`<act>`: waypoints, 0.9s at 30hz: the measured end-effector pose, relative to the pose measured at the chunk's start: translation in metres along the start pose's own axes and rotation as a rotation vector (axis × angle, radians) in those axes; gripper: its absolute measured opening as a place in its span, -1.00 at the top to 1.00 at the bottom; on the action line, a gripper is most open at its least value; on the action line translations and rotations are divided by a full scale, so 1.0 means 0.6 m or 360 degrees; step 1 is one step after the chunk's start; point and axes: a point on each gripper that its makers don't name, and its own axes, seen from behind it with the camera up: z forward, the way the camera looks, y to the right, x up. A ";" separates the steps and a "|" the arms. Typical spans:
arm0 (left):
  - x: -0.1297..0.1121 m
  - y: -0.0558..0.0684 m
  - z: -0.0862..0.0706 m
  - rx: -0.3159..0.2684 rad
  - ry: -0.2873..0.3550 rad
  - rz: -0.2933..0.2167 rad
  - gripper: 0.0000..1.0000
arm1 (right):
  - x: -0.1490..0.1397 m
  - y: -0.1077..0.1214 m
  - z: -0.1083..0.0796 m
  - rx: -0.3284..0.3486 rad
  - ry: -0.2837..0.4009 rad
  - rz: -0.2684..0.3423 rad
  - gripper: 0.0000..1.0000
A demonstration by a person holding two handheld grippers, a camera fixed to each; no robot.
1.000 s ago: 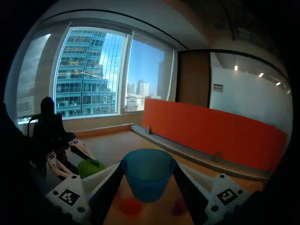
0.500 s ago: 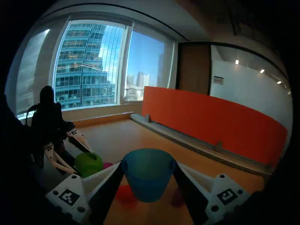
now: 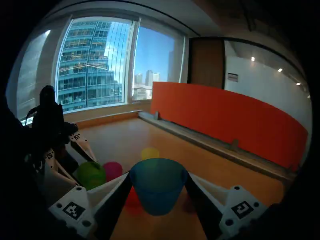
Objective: Pour water
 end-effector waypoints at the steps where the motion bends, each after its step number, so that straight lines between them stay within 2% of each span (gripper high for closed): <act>1: -0.003 0.000 0.001 -0.0003 -0.0009 0.0000 -0.71 | -0.005 0.001 0.001 0.0001 -0.0009 0.0001 -0.83; 11: -0.035 0.004 0.014 -0.0029 -0.0098 0.0012 -0.71 | -0.045 0.007 0.016 0.0008 -0.0076 0.0029 -0.84; 27: -0.067 0.009 0.023 -0.0056 -0.0184 0.0007 -0.71 | -0.104 0.007 0.031 0.0017 -0.0170 -0.0015 -0.84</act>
